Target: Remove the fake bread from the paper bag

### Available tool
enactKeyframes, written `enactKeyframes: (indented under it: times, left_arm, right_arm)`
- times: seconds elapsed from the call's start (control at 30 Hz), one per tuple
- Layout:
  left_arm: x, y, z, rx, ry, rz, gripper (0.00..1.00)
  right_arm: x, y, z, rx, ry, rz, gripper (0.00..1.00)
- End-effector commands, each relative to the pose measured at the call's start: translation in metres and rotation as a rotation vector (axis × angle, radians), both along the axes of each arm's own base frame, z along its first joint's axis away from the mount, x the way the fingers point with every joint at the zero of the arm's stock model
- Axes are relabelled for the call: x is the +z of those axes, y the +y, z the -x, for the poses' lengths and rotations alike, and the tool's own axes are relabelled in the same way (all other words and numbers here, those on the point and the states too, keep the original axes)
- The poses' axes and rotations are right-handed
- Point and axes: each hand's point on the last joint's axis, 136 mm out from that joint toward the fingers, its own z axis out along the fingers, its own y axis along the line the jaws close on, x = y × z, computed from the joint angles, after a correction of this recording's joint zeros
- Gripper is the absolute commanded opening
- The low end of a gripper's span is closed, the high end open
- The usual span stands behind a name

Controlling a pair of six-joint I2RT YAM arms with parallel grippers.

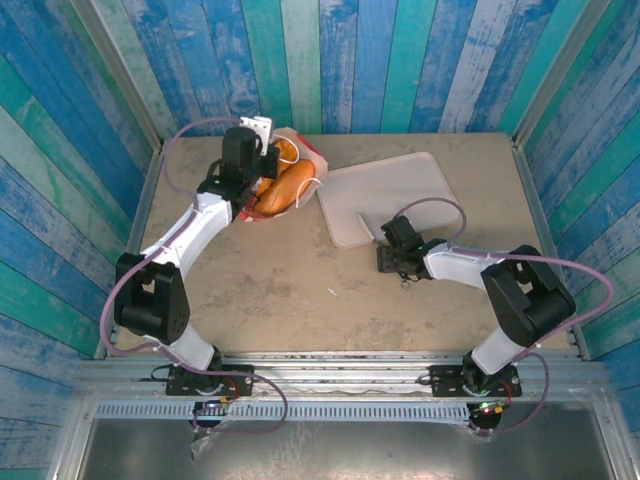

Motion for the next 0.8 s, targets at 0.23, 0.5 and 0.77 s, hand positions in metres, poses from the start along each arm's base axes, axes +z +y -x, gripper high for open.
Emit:
enactKeyframes:
  times: [0.23, 0.5, 0.77]
  left_arm:
    - [0.043, 0.001, 0.012, 0.001, -0.103, 0.05, 0.0]
    - [0.037, -0.003, 0.016, -0.017, -0.071, 0.08, 0.0]
    - [0.027, -0.007, 0.023, -0.022, -0.039, 0.143, 0.0]
  right_arm:
    - [-0.011, 0.001, 0.012, 0.012, 0.069, 0.003, 0.38]
    - [0.075, 0.024, -0.003, 0.08, -0.109, -0.153, 0.31]
    - [0.147, 0.033, -0.011, 0.125, -0.251, -0.327, 0.23]
